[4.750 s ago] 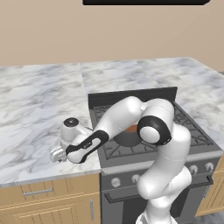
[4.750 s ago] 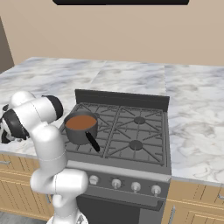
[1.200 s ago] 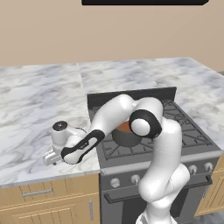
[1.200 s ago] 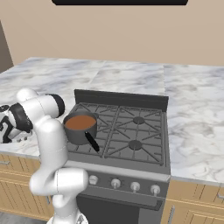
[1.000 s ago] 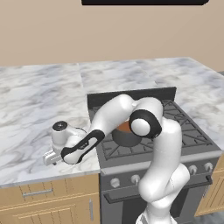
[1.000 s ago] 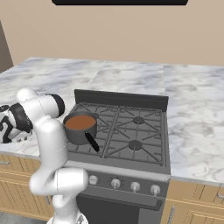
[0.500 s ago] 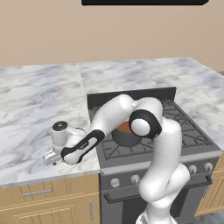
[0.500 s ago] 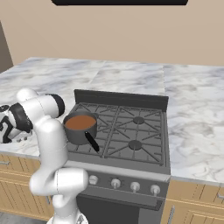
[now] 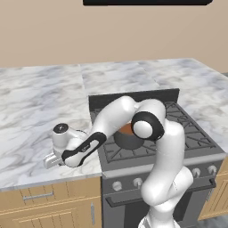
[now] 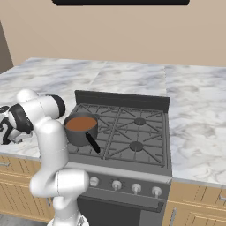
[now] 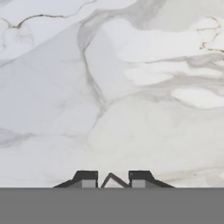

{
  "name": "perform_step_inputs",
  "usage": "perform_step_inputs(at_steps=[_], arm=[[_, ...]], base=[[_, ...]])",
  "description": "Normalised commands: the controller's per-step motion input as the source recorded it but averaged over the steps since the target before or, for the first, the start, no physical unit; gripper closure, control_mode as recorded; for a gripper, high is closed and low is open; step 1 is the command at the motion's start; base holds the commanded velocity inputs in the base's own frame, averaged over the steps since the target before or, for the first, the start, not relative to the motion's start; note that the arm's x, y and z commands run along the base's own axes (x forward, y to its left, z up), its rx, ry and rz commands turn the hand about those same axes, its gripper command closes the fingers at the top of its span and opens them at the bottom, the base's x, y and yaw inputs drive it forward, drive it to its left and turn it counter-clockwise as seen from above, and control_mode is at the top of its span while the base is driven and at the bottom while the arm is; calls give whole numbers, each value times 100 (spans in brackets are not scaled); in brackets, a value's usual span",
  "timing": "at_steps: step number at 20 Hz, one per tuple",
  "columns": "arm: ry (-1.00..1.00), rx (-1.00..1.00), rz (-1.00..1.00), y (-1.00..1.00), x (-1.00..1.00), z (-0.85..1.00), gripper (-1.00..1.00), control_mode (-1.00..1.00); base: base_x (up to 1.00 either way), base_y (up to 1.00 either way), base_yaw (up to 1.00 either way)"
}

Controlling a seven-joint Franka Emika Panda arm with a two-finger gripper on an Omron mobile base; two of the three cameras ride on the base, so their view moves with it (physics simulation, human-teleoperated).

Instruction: Pick up the sugar cube(s) and place them in the saucepan with hot chocolate.

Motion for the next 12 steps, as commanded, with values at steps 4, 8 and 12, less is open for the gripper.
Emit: perform_step_inputs(at_steps=[4, 8, 12], arm=[[0, 0, 0, 0, 0, -1, 100, -100], [0, 0, 0, 0, 0, 0, 100, -100], [0, 0, 0, 0, 0, 0, 100, -100]], base=[[0, 0, 0], [0, 0, 0], [0, 0, 0]])
